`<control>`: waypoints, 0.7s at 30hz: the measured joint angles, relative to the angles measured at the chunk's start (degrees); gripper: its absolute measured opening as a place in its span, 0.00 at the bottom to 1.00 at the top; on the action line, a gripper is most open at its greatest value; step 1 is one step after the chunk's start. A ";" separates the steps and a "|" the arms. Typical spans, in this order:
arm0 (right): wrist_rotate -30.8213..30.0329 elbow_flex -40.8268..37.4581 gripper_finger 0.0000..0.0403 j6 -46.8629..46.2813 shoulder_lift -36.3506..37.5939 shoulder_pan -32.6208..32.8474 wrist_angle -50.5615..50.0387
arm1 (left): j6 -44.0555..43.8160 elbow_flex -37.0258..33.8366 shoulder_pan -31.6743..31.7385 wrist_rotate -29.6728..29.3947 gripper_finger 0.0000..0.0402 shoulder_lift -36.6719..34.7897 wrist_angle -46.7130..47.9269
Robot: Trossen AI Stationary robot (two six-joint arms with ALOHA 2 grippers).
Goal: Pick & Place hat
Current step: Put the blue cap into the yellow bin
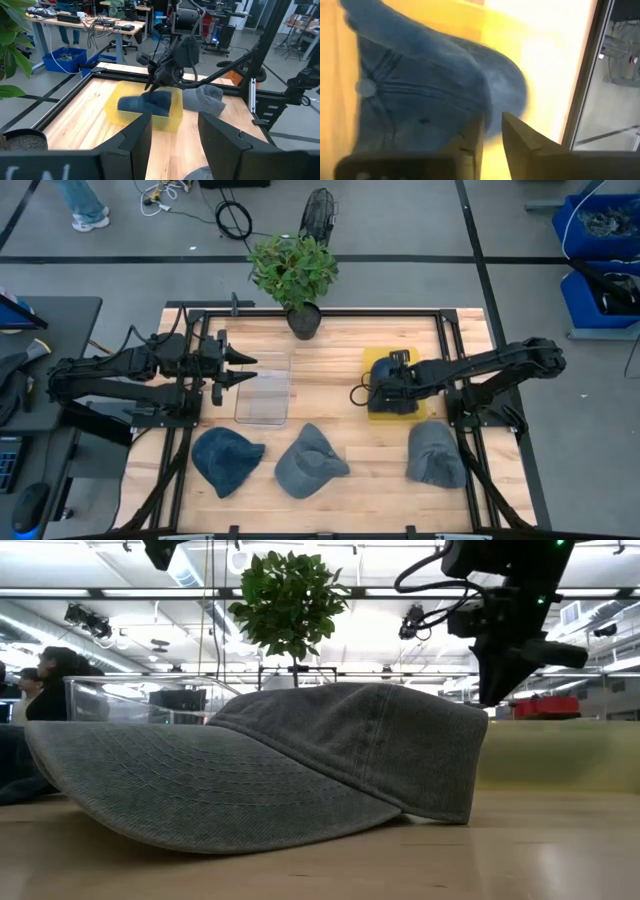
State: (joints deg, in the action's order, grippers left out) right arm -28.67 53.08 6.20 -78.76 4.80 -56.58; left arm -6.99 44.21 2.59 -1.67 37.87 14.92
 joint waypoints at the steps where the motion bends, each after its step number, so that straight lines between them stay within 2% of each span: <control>1: -0.01 0.00 0.21 0.13 0.00 -0.23 0.00 | -0.16 0.00 0.00 0.00 0.41 0.00 0.06; 6: 0.01 0.00 0.30 0.25 0.00 -0.49 0.06 | -0.34 -0.02 0.00 0.00 0.41 0.02 3.49; 9: 0.18 0.00 0.33 0.09 0.00 -0.46 0.15 | -3.47 -0.02 0.00 0.00 0.41 0.02 5.31; 12: 0.19 0.02 0.34 -0.20 0.00 -0.46 0.15 | -7.51 -0.02 0.01 -0.02 0.41 0.00 6.02; 17: 0.21 0.15 0.33 -1.04 -0.02 -0.46 0.07 | -8.93 -0.02 0.01 -0.02 0.41 0.00 6.00; 21: 0.24 3.18 0.31 -1.45 -0.04 -0.46 -2.26 | -10.52 0.03 -0.01 0.00 0.41 0.01 4.18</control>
State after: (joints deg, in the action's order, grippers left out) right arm -28.43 56.26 4.75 -78.81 4.34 -58.84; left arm -17.51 44.23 2.58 -1.67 37.88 19.09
